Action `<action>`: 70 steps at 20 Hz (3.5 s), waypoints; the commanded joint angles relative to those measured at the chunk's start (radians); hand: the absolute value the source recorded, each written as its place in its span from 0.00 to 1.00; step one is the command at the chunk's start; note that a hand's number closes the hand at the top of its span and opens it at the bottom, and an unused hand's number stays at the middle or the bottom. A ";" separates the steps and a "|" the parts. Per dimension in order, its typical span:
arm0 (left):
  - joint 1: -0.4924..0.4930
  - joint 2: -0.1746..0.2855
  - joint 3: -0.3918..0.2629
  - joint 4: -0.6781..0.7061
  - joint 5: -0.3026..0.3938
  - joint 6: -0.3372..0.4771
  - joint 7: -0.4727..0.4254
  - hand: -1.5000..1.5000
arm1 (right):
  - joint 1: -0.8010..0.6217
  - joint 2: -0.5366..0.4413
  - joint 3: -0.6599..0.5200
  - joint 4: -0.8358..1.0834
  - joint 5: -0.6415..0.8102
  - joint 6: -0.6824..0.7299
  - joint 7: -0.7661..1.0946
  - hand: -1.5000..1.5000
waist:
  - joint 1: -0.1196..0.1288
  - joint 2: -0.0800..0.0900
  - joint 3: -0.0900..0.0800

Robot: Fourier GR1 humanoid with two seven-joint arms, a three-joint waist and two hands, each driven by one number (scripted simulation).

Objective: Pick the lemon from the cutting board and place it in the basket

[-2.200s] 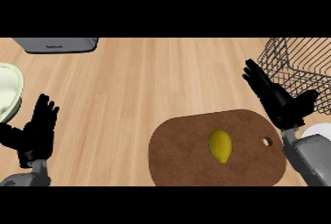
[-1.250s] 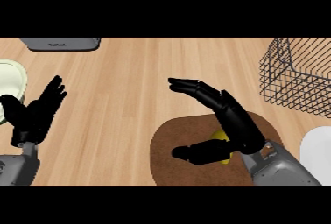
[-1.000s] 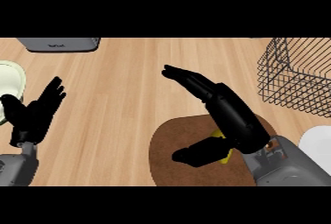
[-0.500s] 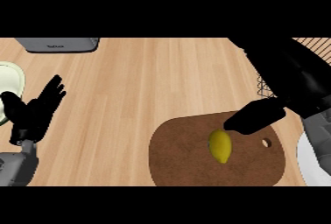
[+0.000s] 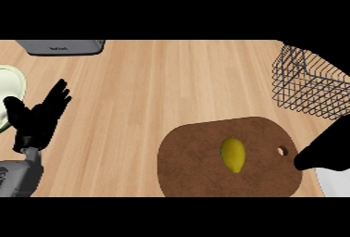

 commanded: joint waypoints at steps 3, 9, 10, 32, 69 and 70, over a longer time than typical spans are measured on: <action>-0.025 -0.002 0.013 0.008 -0.016 -0.012 0.015 0.50 | 0.154 -0.112 -0.180 -0.106 -0.200 0.066 0.055 0.00 | 0.000 0.004 0.002; -0.004 0.016 0.040 -0.053 -0.010 -0.033 0.052 0.50 | 0.488 -0.104 -0.352 -0.263 -0.088 0.052 -0.133 0.00 | 0.002 0.004 0.003; -0.031 -0.018 0.026 -0.013 -0.027 -0.026 0.043 0.50 | 0.471 -0.096 -0.380 -0.283 -0.115 0.046 -0.093 0.00 | 0.004 0.006 0.002; 0.020 -0.081 0.058 -0.093 -0.087 -0.054 0.064 0.50 | 0.704 0.435 -0.031 0.039 0.725 -0.122 -0.595 0.00 | 0.025 0.008 0.002; 0.027 -0.153 0.181 -0.037 -0.194 -0.153 0.007 0.50 | 0.840 0.609 -0.031 0.188 1.099 -0.062 -0.841 0.00 | 0.019 0.008 0.001; 0.023 -0.153 0.166 -0.124 -0.190 -0.152 0.073 0.50 | 0.825 0.630 -0.018 0.197 1.104 -0.052 -0.824 0.00 | 0.020 0.008 0.002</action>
